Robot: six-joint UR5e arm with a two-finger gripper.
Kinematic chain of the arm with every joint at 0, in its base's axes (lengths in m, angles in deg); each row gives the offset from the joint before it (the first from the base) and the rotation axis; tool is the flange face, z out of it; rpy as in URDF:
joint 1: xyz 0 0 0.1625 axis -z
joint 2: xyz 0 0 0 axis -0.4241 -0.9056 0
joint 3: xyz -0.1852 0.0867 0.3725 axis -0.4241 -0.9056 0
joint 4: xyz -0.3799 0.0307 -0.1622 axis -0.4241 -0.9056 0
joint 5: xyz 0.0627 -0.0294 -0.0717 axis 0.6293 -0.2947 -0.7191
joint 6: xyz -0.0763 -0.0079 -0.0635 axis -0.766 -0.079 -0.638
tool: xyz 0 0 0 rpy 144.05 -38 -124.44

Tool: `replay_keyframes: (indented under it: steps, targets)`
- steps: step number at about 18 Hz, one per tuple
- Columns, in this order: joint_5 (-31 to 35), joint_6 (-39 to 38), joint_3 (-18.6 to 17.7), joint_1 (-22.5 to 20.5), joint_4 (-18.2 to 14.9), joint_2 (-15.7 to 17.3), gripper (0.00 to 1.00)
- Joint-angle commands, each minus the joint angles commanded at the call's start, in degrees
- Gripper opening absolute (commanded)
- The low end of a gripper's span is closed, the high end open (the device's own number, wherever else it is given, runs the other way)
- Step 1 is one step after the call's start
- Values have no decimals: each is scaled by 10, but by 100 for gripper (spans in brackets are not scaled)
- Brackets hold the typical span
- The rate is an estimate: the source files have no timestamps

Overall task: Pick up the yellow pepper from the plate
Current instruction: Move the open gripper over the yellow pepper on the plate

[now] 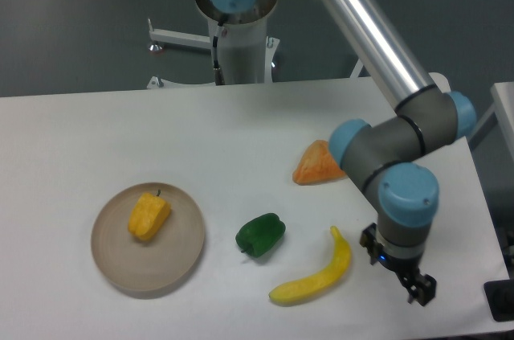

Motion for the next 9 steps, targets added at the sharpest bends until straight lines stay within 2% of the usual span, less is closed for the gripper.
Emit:
replay_keyframes:
  steps: [9]
  targets:
    - [-3, -120, -95, 62, -48, 103, 100]
